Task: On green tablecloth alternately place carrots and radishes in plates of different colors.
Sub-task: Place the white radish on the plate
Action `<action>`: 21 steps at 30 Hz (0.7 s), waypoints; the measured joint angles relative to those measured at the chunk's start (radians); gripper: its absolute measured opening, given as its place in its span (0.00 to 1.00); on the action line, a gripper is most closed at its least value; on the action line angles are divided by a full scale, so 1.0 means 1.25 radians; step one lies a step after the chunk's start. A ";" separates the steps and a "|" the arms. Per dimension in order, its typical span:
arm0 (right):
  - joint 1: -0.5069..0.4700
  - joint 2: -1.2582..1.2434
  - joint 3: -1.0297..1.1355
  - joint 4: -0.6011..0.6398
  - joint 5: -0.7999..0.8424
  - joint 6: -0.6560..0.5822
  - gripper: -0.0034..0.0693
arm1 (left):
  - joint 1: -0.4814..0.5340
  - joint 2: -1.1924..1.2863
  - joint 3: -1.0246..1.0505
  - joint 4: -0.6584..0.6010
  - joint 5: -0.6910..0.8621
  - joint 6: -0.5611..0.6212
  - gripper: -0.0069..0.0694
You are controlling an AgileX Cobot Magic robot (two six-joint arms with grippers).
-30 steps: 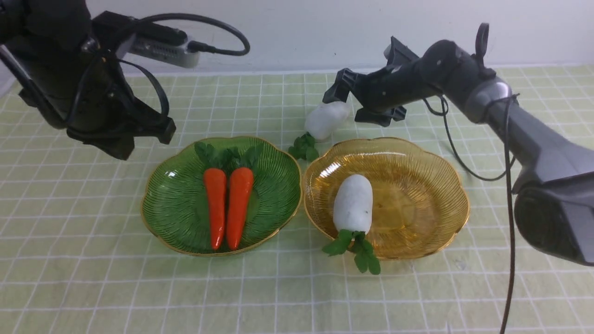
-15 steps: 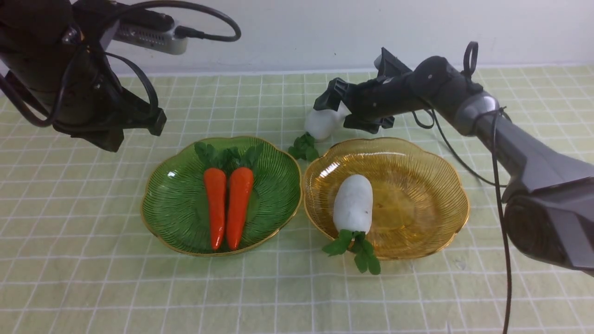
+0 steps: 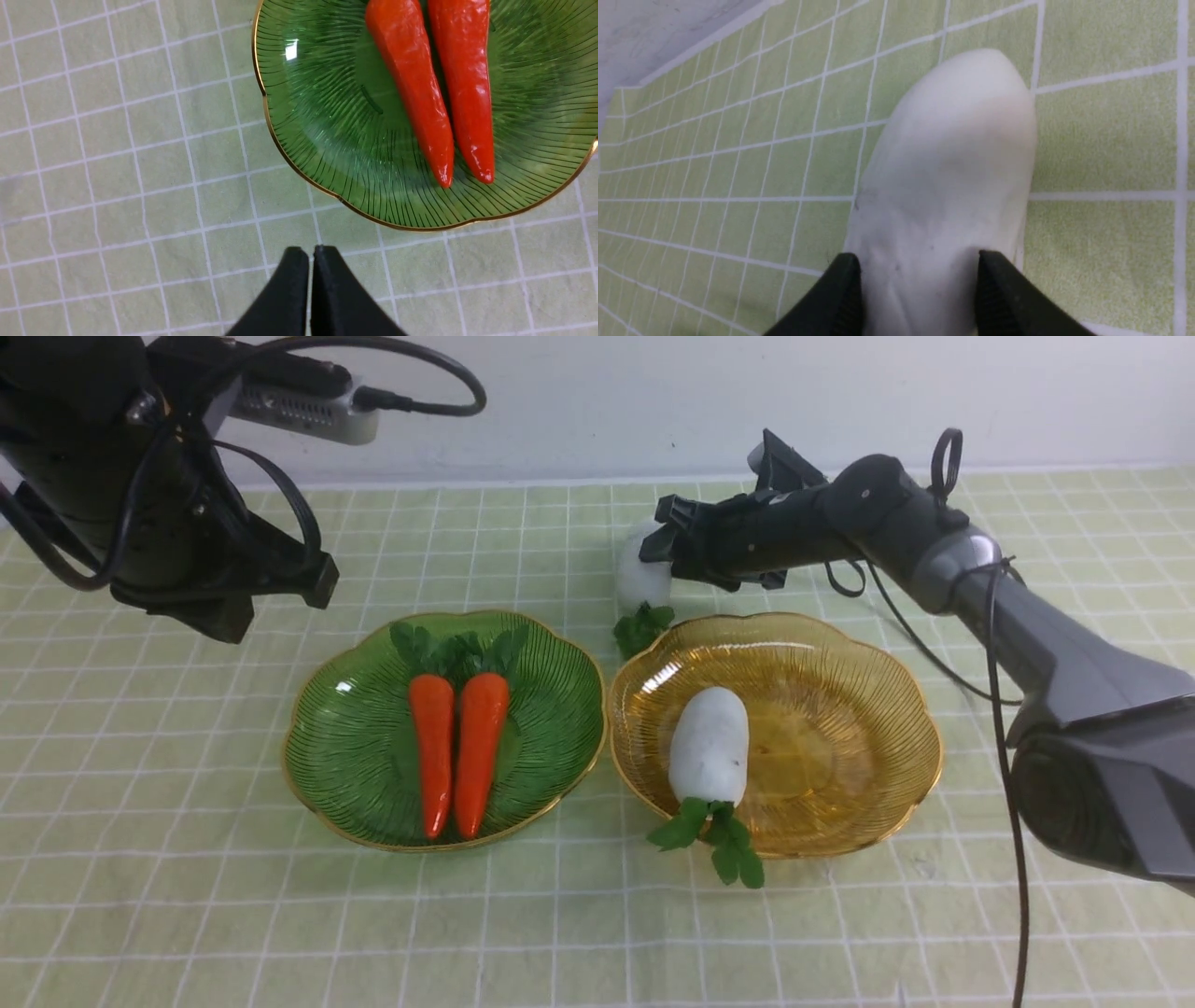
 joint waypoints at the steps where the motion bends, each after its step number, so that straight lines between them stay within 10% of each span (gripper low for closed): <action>1: 0.000 0.000 -0.006 -0.001 0.002 -0.002 0.44 | 0.000 0.000 0.000 0.000 0.000 0.000 0.08; 6: -0.012 0.010 -0.078 -0.043 0.082 -0.005 0.40 | 0.000 0.000 0.000 0.000 0.000 0.000 0.08; 13: -0.038 0.011 -0.212 -0.170 0.226 0.029 0.06 | 0.000 0.000 0.000 -0.001 0.000 0.000 0.08; 21: -0.023 0.011 -0.237 -0.199 0.278 0.014 0.09 | 0.000 0.000 0.000 -0.001 0.000 -0.003 0.08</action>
